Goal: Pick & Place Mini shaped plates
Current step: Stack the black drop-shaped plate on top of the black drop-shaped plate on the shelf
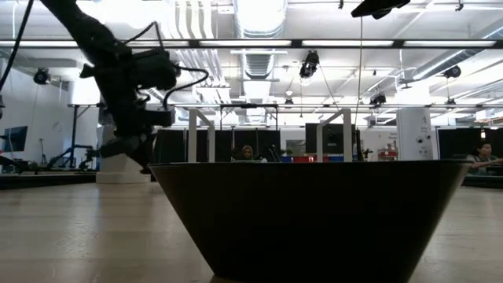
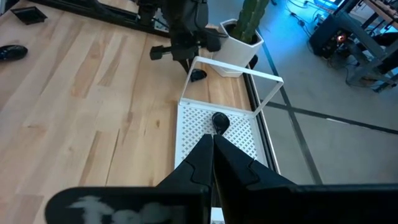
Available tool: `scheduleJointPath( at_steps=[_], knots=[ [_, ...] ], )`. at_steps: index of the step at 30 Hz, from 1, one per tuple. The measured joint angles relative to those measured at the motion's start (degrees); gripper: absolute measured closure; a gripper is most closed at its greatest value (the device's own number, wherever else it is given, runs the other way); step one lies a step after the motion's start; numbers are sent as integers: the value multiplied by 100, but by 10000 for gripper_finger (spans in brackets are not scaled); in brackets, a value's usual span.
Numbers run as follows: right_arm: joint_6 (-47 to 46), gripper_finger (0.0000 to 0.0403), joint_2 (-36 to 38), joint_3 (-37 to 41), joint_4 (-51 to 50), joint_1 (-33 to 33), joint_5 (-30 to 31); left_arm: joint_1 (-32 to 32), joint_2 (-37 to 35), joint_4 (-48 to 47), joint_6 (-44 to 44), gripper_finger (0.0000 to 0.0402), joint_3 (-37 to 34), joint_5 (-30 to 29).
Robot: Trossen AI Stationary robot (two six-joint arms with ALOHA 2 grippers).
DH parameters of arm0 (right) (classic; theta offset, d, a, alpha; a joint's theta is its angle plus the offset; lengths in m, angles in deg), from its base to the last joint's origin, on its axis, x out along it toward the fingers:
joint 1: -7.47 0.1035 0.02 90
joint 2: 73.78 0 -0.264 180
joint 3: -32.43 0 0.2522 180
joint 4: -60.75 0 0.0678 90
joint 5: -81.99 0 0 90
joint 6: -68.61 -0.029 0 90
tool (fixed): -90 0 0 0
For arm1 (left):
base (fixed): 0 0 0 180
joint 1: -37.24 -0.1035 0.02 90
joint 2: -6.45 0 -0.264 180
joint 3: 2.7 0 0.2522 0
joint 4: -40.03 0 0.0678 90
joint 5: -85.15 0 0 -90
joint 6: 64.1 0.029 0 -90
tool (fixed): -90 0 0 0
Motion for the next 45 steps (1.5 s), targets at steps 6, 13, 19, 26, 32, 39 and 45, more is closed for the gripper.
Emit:
scheduleJointPath(
  at_steps=[6, 13, 19, 26, 32, 39, 45],
  knots=[
    [0, 394, 0, 0, 0, -1, 0, 93, -168, -1180, -443, 401, 787, 13],
    [90, 394, 0, 0, 7, -2, 0, 327, -341, -2166, -1084, 401, 1853, -157],
    [158, 394, 0, 0, 12, -1, 0, 392, -383, -2479, -1189, 401, 2634, -740],
    [278, 394, 0, 2, 33, -2, 0, 392, -232, -2475, -961, 401, 3341, -909],
    [278, 394, 0, 2, 94, -2, 0, 386, 48, -2081, -876, 401, 3717, -880],
    [365, 394, 0, 2, 101, -1, 0, 387, 905, -1121, -878, 401, 3889, -174],
    [399, 394, 4, 34, 116, -2, 0, 392, 1661, -398, -1251, 401, 4231, 293]
  ],
)
